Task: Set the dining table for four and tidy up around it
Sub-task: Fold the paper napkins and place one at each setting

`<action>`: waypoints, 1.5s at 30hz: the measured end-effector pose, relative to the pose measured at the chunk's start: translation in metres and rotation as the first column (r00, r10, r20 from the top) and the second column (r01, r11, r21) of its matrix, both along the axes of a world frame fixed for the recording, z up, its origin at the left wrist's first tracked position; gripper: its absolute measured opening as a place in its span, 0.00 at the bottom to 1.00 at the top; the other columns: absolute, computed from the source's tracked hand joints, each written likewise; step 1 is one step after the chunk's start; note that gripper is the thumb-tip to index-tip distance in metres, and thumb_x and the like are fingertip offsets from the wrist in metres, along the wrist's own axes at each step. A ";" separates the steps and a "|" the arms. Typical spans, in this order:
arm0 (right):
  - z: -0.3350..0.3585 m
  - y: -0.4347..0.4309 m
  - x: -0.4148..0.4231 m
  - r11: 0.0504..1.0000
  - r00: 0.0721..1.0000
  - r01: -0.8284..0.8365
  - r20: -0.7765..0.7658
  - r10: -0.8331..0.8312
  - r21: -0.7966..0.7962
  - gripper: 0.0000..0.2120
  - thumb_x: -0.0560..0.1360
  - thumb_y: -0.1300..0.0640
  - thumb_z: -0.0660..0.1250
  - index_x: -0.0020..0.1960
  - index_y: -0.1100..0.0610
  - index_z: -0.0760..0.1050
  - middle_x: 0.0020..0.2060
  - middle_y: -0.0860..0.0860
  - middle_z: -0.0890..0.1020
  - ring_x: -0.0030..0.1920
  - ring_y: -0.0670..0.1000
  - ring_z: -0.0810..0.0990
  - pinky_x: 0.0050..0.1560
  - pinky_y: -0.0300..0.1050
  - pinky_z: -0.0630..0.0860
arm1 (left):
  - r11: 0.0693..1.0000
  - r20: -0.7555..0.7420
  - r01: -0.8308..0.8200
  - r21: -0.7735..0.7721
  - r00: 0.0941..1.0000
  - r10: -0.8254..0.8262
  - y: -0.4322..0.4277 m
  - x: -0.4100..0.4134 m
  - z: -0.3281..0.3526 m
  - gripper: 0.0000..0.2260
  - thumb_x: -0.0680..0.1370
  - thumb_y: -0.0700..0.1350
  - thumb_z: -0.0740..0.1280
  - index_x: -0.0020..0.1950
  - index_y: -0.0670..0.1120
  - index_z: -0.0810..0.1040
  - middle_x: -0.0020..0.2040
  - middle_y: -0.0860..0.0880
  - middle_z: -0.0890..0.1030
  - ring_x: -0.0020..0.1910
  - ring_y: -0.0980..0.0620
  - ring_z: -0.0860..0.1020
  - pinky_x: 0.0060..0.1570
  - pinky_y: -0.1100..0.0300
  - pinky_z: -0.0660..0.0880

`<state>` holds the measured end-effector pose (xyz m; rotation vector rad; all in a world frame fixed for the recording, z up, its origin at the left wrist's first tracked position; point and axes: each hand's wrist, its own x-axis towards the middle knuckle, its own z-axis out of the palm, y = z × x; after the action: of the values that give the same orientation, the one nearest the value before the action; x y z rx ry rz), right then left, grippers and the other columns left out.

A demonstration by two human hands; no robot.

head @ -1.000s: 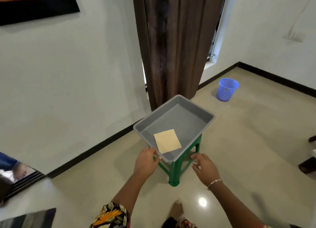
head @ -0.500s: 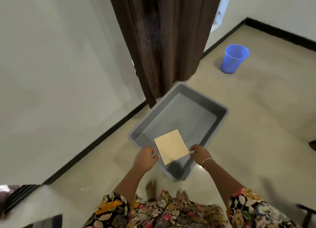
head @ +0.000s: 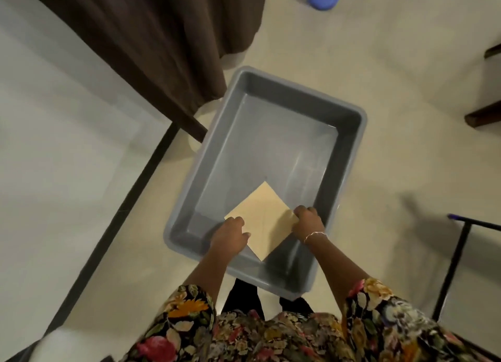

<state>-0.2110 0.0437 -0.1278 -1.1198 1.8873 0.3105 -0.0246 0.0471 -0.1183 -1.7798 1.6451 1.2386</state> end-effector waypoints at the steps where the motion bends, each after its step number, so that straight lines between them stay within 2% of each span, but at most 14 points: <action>1: -0.006 -0.003 0.000 1.000 1.000 0.023 -0.005 -0.023 -0.001 0.18 0.74 0.65 0.59 0.64 0.60 0.69 0.62 0.60 0.69 0.61 0.64 0.72 0.63 0.52 0.69 | 1.000 0.000 0.025 0.017 1.000 -0.025 -0.004 0.000 -0.005 0.18 0.80 0.48 0.60 0.68 0.42 0.67 0.67 0.43 0.70 0.65 0.44 0.70 0.62 0.55 0.67; 8: -0.032 -0.008 0.003 0.995 0.997 0.060 0.049 -0.064 0.077 0.20 0.73 0.60 0.64 0.64 0.55 0.68 0.58 0.57 0.75 0.60 0.60 0.72 0.59 0.55 0.74 | 0.995 -0.036 0.085 0.054 0.996 -0.083 -0.016 0.006 -0.021 0.19 0.80 0.47 0.61 0.68 0.40 0.67 0.68 0.42 0.69 0.67 0.44 0.68 0.64 0.57 0.64; 12: -0.038 -0.009 0.008 0.991 0.997 -0.076 0.025 0.074 0.107 0.17 0.74 0.57 0.64 0.64 0.52 0.74 0.60 0.57 0.72 0.60 0.60 0.72 0.60 0.53 0.73 | 0.993 -0.041 0.095 0.063 0.995 -0.093 -0.019 0.011 -0.021 0.19 0.80 0.47 0.61 0.68 0.40 0.68 0.67 0.42 0.70 0.65 0.44 0.71 0.63 0.57 0.66; 18: -0.014 -0.012 0.011 0.987 0.969 0.158 0.197 -0.151 -0.020 0.11 0.73 0.59 0.65 0.54 0.60 0.76 0.48 0.56 0.79 0.47 0.55 0.77 0.49 0.48 0.74 | 0.996 -0.074 -0.017 0.089 0.997 0.024 -0.020 0.015 -0.010 0.18 0.80 0.48 0.61 0.67 0.42 0.69 0.67 0.45 0.72 0.65 0.46 0.71 0.62 0.58 0.66; 24: 0.076 -0.023 -0.013 0.935 0.841 0.329 0.491 -0.227 -0.131 0.04 0.69 0.57 0.69 0.40 0.56 0.74 0.38 0.53 0.76 0.43 0.54 0.74 0.45 0.49 0.71 | 0.976 -0.220 -0.146 0.161 0.959 0.180 -0.023 0.005 0.030 0.24 0.74 0.50 0.71 0.65 0.42 0.71 0.65 0.43 0.74 0.63 0.45 0.73 0.62 0.52 0.71; 26: 0.118 -0.021 -0.023 0.868 0.737 0.482 0.592 -0.327 -0.120 0.08 0.62 0.55 0.67 0.40 0.57 0.74 0.36 0.52 0.74 0.39 0.51 0.72 0.40 0.44 0.68 | 0.956 -0.297 -0.229 0.185 0.914 0.276 -0.027 -0.008 0.052 0.27 0.73 0.50 0.72 0.66 0.40 0.69 0.65 0.42 0.73 0.63 0.45 0.73 0.61 0.53 0.71; 29: 0.173 -0.011 -0.040 0.740 0.575 0.664 0.705 -0.415 -0.106 0.17 0.61 0.57 0.65 0.47 0.64 0.74 0.35 0.53 0.74 0.37 0.49 0.72 0.37 0.41 0.67 | 0.881 -0.414 -0.358 0.310 0.783 0.464 -0.030 -0.032 0.084 0.28 0.74 0.52 0.70 0.69 0.41 0.66 0.67 0.44 0.71 0.62 0.47 0.73 0.49 0.56 0.74; 31: 0.204 0.003 -0.054 0.648 0.462 0.757 0.773 -0.436 -0.086 0.17 0.61 0.58 0.65 0.48 0.64 0.74 0.36 0.54 0.74 0.38 0.51 0.72 0.36 0.42 0.67 | 0.799 -0.488 -0.366 0.477 0.646 0.587 -0.029 -0.050 0.104 0.32 0.72 0.57 0.69 0.70 0.42 0.65 0.66 0.46 0.71 0.59 0.48 0.74 0.45 0.56 0.75; 34: 0.240 0.035 -0.080 0.516 0.309 0.855 0.844 -0.438 -0.046 0.13 0.60 0.60 0.65 0.44 0.60 0.76 0.33 0.52 0.77 0.36 0.49 0.74 0.33 0.40 0.72 | 0.673 -0.573 -0.272 0.688 0.367 0.733 -0.021 -0.085 0.130 0.46 0.51 0.68 0.77 0.62 0.46 0.73 0.56 0.46 0.79 0.53 0.49 0.78 0.45 0.53 0.78; 38: 0.269 0.107 -0.125 0.405 0.229 0.913 0.889 -0.397 -0.054 0.16 0.60 0.60 0.67 0.47 0.62 0.76 0.34 0.52 0.78 0.34 0.48 0.77 0.30 0.38 0.75 | 0.609 -0.601 -0.135 0.782 0.098 0.793 0.007 -0.151 0.171 0.43 0.48 0.62 0.81 0.58 0.44 0.79 0.57 0.42 0.81 0.53 0.46 0.81 0.50 0.50 0.80; 40: 0.278 0.155 -0.151 0.324 0.201 0.944 0.895 -0.399 -0.067 0.16 0.60 0.59 0.67 0.48 0.62 0.75 0.34 0.52 0.79 0.34 0.49 0.77 0.30 0.39 0.76 | 0.599 -0.595 -0.169 0.783 0.083 0.800 0.029 -0.186 0.188 0.37 0.52 0.54 0.83 0.56 0.40 0.80 0.51 0.41 0.83 0.47 0.46 0.83 0.43 0.52 0.81; 41: 0.281 0.181 -0.164 0.277 0.188 0.958 0.896 -0.402 -0.076 0.15 0.61 0.59 0.66 0.47 0.62 0.75 0.34 0.52 0.79 0.35 0.49 0.77 0.31 0.39 0.76 | 0.622 -0.614 -0.175 0.763 0.105 0.782 0.043 -0.203 0.199 0.29 0.60 0.49 0.80 0.57 0.40 0.78 0.48 0.41 0.84 0.44 0.46 0.83 0.40 0.53 0.81; 43: 0.287 0.238 -0.190 0.172 0.151 0.981 0.902 -0.405 -0.087 0.14 0.62 0.59 0.65 0.46 0.61 0.76 0.34 0.51 0.80 0.35 0.49 0.78 0.32 0.41 0.77 | 0.680 -0.665 -0.207 0.703 0.146 0.732 0.081 -0.238 0.219 0.09 0.75 0.39 0.66 0.55 0.40 0.77 0.41 0.44 0.84 0.38 0.50 0.83 0.38 0.57 0.81; 45: 0.292 0.296 -0.215 0.044 0.093 0.996 0.911 -0.401 -0.082 0.13 0.62 0.60 0.66 0.47 0.61 0.76 0.33 0.52 0.80 0.33 0.47 0.80 0.30 0.42 0.77 | 0.733 -0.705 -0.194 0.652 0.201 0.680 0.124 -0.273 0.235 0.08 0.79 0.34 0.58 0.51 0.41 0.76 0.37 0.46 0.84 0.34 0.52 0.83 0.35 0.60 0.81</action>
<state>-0.4259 0.3393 0.1640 -0.1915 1.5155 -1.6007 -0.2980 0.1708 0.1162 -1.2536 0.9590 3.1002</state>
